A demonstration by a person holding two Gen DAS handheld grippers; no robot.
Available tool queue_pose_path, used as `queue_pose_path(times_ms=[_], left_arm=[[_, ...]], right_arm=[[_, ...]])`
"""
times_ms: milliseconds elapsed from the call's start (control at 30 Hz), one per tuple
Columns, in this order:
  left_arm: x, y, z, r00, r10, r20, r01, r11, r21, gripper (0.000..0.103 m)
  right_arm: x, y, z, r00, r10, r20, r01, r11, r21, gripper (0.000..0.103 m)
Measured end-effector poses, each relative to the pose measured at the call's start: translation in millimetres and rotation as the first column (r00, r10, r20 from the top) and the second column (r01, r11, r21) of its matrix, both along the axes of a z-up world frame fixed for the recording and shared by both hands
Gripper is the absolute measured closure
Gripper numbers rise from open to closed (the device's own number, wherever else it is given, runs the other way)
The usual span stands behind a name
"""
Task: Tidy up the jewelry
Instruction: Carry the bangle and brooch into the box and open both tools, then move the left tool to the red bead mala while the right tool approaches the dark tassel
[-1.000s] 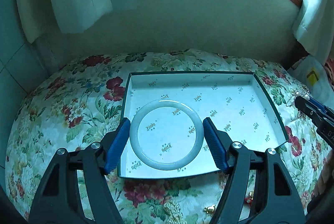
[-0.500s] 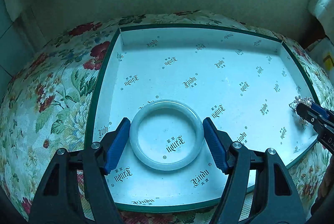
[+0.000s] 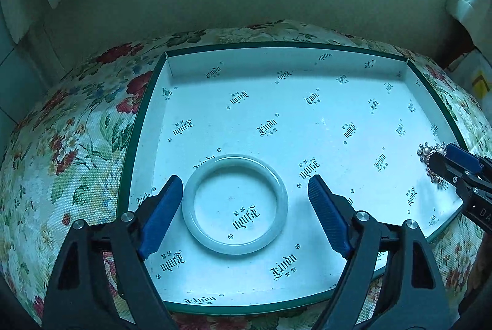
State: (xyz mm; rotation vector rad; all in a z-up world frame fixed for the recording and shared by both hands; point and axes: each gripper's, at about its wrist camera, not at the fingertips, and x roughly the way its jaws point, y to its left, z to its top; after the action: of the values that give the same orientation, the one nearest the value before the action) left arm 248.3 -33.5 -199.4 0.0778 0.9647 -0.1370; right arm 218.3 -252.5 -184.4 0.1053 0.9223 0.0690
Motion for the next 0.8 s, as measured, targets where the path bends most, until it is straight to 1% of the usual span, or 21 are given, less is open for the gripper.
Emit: queue_pose_path(times_ms=[267,500,633,800], left_arm=[[1,0,2,1.0,0.002,0.002,-0.002,1.0,0.0,0.019],[-4,0,17,0.999,0.012,0.032,-0.012,1.0,0.002,0.019],[-14,1,28,0.999,0.013,0.038,-0.013,1.0,-0.005,0.019],[-39,7,41,0.999,0.026,0.033,-0.026,1.0,-0.011,0.019]], right_arm=[[-3,-1,3,1.0,-0.002,0.022,0.002,1.0,-0.009,0.052],[-13,1,18,0.998,-0.007,0.06,0.007,1.0,-0.012,0.052],[-27,2,29,0.997,-0.008,0.077,0.008,1.0,-0.007,0.052],[-53,3,40,0.997,-0.014,0.073,0.013,1.0,0.011,0.052]])
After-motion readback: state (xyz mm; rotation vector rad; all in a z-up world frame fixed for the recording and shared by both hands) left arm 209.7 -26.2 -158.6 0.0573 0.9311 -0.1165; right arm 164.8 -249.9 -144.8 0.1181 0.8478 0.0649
